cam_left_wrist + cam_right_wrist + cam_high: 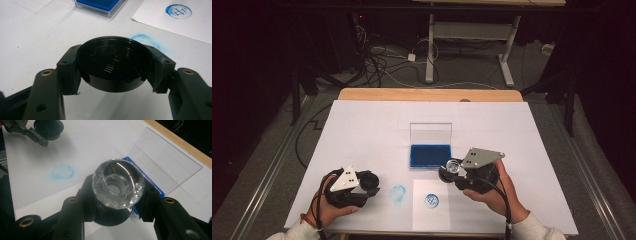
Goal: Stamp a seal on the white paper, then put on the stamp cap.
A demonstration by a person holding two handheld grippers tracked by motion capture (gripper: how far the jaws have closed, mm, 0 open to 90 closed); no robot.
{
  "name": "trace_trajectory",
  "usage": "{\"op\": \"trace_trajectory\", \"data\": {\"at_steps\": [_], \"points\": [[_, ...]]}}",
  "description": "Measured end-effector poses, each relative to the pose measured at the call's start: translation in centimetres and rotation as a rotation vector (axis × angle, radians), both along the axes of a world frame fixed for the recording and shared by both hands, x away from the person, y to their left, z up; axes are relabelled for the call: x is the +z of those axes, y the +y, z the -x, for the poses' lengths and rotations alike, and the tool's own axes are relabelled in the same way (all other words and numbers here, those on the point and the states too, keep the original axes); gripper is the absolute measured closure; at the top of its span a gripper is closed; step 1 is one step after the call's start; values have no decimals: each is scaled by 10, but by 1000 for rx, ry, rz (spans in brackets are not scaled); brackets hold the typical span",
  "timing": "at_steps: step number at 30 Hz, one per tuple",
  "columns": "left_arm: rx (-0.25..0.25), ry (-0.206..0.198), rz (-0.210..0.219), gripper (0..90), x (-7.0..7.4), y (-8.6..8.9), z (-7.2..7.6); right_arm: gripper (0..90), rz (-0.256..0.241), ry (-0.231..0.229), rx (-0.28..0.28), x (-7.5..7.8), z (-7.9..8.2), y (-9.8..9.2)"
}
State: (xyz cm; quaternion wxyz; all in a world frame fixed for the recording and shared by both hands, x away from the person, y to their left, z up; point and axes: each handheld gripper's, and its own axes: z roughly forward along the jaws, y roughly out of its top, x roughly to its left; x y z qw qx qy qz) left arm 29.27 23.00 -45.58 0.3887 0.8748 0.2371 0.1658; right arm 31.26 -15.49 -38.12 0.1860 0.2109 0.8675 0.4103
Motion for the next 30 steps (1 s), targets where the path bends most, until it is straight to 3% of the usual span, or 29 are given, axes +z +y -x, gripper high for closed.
{"op": "trace_trajectory", "data": {"at_steps": [19, 30], "points": [[-5, 0, -22, 364, -1, -2, 2, 577, -40, -28, -39, 9, -5, -13], [-28, -6, -31, 364, 0, -13, 1, 577, -78, -54, -65, 17, -2, -26]]}}
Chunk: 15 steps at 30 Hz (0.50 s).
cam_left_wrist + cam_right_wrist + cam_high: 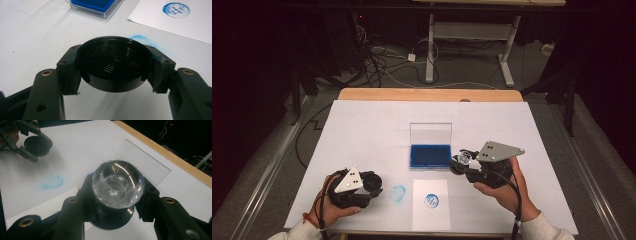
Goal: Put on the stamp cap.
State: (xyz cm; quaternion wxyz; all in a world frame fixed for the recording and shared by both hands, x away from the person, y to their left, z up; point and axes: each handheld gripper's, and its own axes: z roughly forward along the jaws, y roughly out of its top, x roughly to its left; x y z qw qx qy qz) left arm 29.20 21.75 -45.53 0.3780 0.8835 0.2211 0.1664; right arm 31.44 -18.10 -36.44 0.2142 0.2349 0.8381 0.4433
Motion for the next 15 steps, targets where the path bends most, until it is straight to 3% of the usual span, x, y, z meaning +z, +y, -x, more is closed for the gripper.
{"op": "trace_trajectory", "data": {"at_steps": [7, 15], "points": [[-22, 1, 18, 365, 4, -12, -4, 577, -30, -10, 0, 6, 3, -3], [-79, 8, 45, 365, 9, -41, -8, 577, -70, -18, 35, 15, 7, 7]]}}
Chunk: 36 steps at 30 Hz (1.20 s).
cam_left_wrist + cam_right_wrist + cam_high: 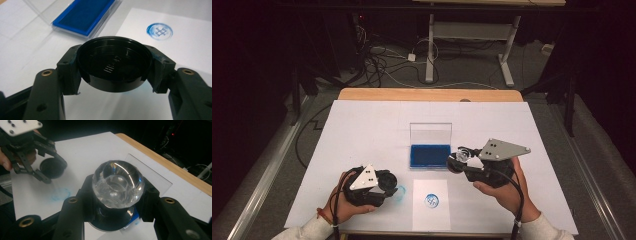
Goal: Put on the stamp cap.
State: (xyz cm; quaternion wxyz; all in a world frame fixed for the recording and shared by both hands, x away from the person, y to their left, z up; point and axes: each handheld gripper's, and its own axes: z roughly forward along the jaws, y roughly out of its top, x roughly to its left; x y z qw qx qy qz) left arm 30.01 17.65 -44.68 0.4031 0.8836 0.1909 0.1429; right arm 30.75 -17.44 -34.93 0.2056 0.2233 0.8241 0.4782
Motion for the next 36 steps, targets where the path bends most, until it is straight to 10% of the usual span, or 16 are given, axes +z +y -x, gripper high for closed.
{"op": "trace_trajectory", "data": {"at_steps": [36], "points": [[-173, -31, 101, 366, 21, -75, 0, 577, -16, 74, 207, -19, 11, 65]]}}
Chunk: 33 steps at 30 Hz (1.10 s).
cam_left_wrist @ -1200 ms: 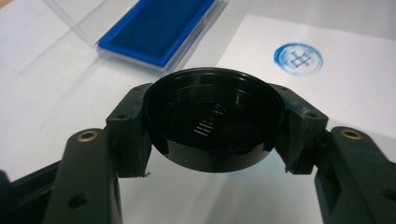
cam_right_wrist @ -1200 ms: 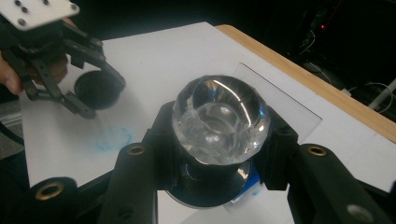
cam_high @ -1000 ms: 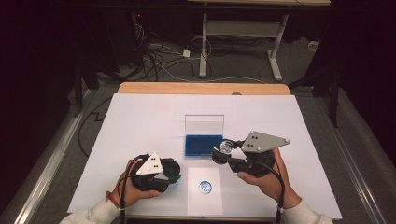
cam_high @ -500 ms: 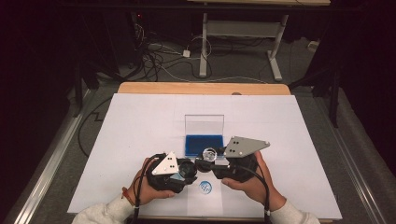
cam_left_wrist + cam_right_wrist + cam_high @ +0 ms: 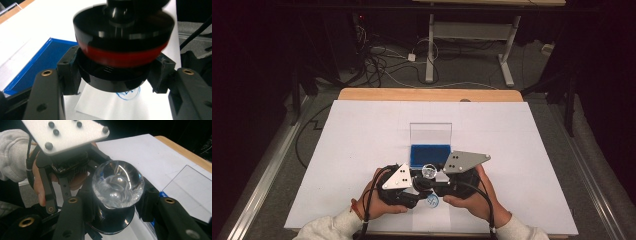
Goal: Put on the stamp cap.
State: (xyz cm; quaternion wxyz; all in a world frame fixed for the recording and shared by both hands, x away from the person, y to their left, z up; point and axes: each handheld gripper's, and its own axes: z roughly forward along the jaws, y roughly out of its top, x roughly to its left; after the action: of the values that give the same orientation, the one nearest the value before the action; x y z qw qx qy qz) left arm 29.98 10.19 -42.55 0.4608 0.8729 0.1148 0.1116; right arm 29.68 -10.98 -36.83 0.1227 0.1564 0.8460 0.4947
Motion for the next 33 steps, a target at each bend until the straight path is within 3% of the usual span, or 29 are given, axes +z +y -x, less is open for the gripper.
{"op": "trace_trajectory", "data": {"at_steps": [18, 23, 25, 29, 33], "points": [[-2, -19, 29, 366, 2, 0, 4, 579, 4, -1, 6, -5, -1, 1], [0, -30, 9, 367, 0, -2, 5, 582, 26, -15, 21, -6, 2, 4], [-1, -19, 22, 367, 0, 1, 4, 591, 44, -22, 31, -8, 3, 4], [2, -22, 20, 367, 0, 1, 4, 596, 27, -8, 31, -9, 2, 3], [16, -50, -15, 367, 0, 0, 6, 599, 35, -8, 25, -11, 3, 4]]}}
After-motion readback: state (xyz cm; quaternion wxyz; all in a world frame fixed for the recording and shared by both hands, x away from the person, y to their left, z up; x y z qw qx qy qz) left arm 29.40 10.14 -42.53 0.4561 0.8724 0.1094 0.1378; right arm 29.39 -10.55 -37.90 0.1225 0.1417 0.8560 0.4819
